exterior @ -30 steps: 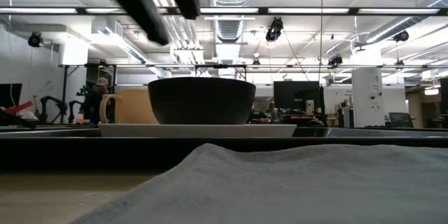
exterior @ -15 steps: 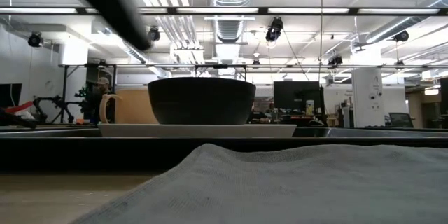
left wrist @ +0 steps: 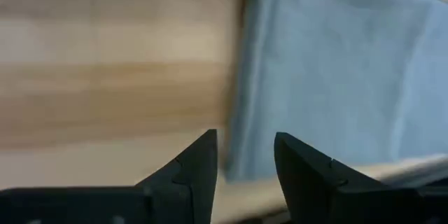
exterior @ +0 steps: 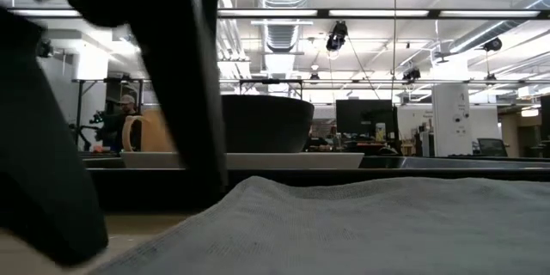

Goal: Set up tray
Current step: Put the gray table napkin on the serving tray

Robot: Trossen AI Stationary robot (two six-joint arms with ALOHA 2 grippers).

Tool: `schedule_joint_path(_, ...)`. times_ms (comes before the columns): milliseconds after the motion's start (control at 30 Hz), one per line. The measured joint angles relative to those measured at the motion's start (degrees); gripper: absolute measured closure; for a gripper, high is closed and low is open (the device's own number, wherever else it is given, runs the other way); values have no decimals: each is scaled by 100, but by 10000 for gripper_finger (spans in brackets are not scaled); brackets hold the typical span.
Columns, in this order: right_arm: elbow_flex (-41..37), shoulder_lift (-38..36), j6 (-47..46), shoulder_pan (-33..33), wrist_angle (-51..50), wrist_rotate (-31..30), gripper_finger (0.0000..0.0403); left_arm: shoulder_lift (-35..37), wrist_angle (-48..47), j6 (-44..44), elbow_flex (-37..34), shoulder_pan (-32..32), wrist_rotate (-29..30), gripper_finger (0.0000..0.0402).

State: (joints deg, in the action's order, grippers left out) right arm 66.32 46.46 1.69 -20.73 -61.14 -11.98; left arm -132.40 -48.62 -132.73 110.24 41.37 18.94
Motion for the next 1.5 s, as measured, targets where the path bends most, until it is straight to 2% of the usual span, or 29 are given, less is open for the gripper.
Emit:
schedule_joint_path(233,0,11,-50,0,5,4,257,2,114,0,-230,-13,13,279)
schedule_joint_path(533,0,15,-129,0,19,8,257,37,1219,59,-691,-29,162,279)
schedule_joint_path(867,0,7,-126,0,15,8,257,11,1451,433,-643,-154,170,282)
schedule_joint_path(967,0,9,-127,0,15,6,257,11,1474,521,-691,-155,155,311)
schedule_joint_path(1100,0,4,-137,0,15,2,260,3,1597,791,-762,-155,168,388)
schedule_joint_path(1300,0,2,-153,0,10,2,271,0,1672,1111,-757,-160,212,400)
schedule_joint_path(1400,0,-24,-139,0,4,2,277,0,1652,1431,-568,-191,254,401)
schedule_joint_path(1500,0,-37,-91,0,4,0,283,72,1217,1749,-224,-248,295,401)
